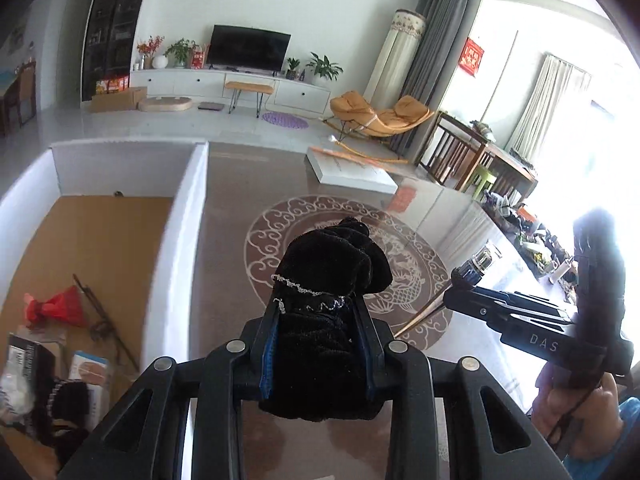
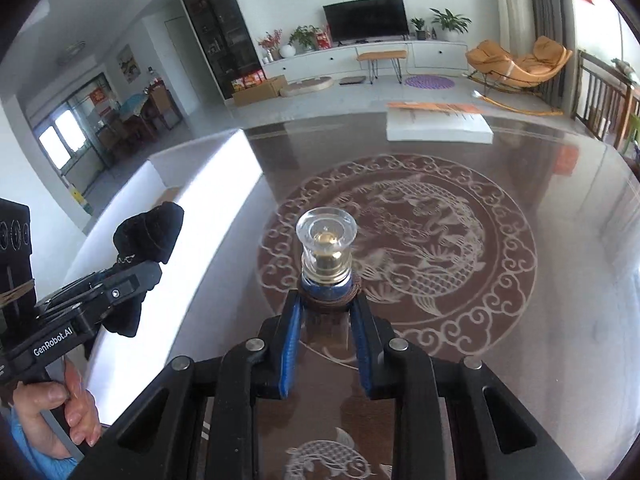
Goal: Organize objects
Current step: 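Carry the cloth and gold tube toward the white box, then lower both items into the white box and open both tools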
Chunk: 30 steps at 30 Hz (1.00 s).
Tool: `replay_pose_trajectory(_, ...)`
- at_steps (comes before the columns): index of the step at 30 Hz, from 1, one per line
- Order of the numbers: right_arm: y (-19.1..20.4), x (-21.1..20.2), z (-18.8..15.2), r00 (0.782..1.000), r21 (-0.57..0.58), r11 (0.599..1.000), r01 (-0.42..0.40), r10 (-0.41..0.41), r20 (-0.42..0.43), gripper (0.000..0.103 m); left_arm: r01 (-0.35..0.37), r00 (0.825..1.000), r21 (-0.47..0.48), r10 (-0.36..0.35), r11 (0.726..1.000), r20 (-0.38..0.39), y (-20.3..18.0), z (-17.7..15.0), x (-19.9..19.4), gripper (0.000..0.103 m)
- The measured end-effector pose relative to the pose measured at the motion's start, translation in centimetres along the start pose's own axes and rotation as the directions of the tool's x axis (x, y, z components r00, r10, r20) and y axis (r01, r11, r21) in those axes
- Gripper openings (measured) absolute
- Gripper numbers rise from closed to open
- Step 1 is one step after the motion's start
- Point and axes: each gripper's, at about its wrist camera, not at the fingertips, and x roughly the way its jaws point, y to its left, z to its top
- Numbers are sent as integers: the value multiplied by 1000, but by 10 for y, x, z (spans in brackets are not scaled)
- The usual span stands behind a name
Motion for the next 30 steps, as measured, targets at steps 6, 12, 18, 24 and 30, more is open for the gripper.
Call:
replay_pose_trajectory(6,112,-25,34,966,-125,960,-249,255,31,25,-220,973,-35,222,975,61,75,2,-87,32)
replay_pose_trajectory(12,200,18,46,920,-195,907,-374,336,-201,25,-370,929,-101,365,924,-68,143,-25,-73,33)
replay_pose_trajectory(18,253,122,33,895,-231,914,-333,230,-382,36,-426,897,-145,395,893,-200,165,-48,-46,55)
replay_pose_trajectory(24,254,136,32,931,-247,930,-270,187,-314,51,-528,849,-130,518,839,-106,155,-47,-62,103)
replay_pose_trajectory(30,247,87,39,976,-345,925,-157,92,-197,82,-558,828,-213,556,802,-77,155,-36,-75,103)
